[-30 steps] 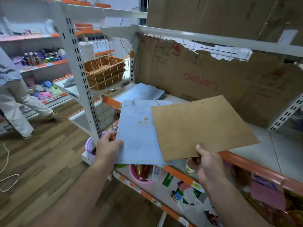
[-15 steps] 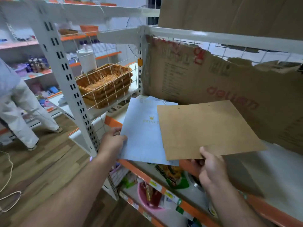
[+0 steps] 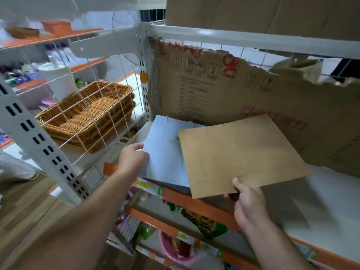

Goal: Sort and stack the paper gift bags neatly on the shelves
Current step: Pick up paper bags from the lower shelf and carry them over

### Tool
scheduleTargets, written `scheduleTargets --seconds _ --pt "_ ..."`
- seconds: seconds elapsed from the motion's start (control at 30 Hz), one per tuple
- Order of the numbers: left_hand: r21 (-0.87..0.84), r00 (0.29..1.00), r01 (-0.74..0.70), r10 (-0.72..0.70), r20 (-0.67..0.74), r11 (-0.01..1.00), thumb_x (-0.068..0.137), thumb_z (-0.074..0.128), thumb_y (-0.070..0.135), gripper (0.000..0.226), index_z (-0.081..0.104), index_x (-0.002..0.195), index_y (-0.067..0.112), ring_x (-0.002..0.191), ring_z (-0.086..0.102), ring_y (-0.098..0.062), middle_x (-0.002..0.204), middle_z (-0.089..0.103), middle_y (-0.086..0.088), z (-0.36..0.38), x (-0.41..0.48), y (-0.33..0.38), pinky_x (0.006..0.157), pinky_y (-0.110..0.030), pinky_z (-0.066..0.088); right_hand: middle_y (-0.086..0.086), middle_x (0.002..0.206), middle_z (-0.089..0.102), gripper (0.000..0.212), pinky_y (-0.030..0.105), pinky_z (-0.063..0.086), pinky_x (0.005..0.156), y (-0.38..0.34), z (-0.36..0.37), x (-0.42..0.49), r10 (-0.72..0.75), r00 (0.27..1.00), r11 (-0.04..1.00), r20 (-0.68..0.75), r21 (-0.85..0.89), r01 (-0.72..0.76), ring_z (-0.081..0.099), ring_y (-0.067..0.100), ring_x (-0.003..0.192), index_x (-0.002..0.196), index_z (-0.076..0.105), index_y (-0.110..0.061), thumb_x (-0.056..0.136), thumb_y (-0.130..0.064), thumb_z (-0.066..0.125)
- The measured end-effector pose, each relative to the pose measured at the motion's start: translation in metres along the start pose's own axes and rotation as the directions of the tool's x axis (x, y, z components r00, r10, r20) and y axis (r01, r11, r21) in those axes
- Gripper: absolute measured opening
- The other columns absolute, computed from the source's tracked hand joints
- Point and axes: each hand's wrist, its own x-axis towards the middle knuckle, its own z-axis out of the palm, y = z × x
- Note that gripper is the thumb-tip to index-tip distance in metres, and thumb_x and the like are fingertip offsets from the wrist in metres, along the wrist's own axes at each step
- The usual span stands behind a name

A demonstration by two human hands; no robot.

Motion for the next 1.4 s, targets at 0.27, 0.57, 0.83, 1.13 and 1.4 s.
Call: scheduleTargets --seconds 0.27,0.57,0.83,1.13,1.4 --pt "0.42 0.983 -0.176 0.138 0.119 0.89 0.079 0.073 0.037 0.071 0.047 0.142 0.017 0.116 0.057 -0.032 0.132 0.059 -0.012 0.004 0.047 -0.011 0.092 -0.04 0.05 0.011 0.091 0.061 0.009 0.023 0.049 0.039 0.013 0.018 -0.004 -0.025 0.987 0.999 -0.156 0.038 0.032 0.058 0.024 0.073 0.091 0.056 -0.007 0.098 -0.001 0.056" --pt "0.697 0.918 -0.396 0.272 0.289 0.597 0.073 0.063 0.066 0.059 0.053 0.116 0.026 0.115 0.046 -0.032 0.121 0.055 -0.008 0.004 0.045 -0.027 0.085 -0.042 0.04 0.011 0.103 0.062 0.019 0.024 0.05 0.041 0.029 0.014 -0.011 -0.024 0.948 0.99 -0.316 0.127 0.068 0.062 0.024 0.08 0.115 0.053 -0.011 0.097 -0.005 0.059" --pt "0.717 0.894 -0.444 0.318 0.315 0.537 0.077 0.056 0.065 0.055 0.053 0.113 0.023 0.114 0.045 -0.032 0.117 0.054 -0.009 0.001 0.038 -0.04 0.089 -0.042 0.043 0.016 0.115 0.057 0.023 0.024 0.051 0.041 0.03 0.004 -0.023 -0.022 0.929 0.981 -0.369 0.172 0.091 0.06 0.026 0.082 0.119 0.051 -0.008 0.097 -0.006 0.059" --pt "0.765 0.917 -0.398 0.252 0.31 0.506 0.081 0.05 0.06 0.057 0.051 0.121 0.02 0.118 0.046 -0.034 0.125 0.056 -0.013 0.006 0.026 -0.034 0.092 -0.042 0.04 0.014 0.105 0.057 0.02 0.023 0.051 0.04 0.015 -0.012 -0.014 0.039 0.925 0.983 -0.377 0.183 0.033 0.059 0.025 0.079 0.116 0.052 -0.007 0.098 -0.008 0.06" --pt "0.714 0.918 -0.391 0.303 0.256 0.581 0.087 0.06 0.057 0.078 0.032 0.152 0.024 0.147 0.019 -0.031 0.162 0.021 -0.011 0.023 0.0 -0.011 0.114 -0.048 0.027 0.017 0.095 0.064 0.011 0.027 0.054 0.043 -0.005 -0.01 0.001 0.141 0.958 0.985 -0.249 0.129 -0.112 0.066 0.027 0.075 0.104 0.054 -0.007 0.1 -0.017 0.058"
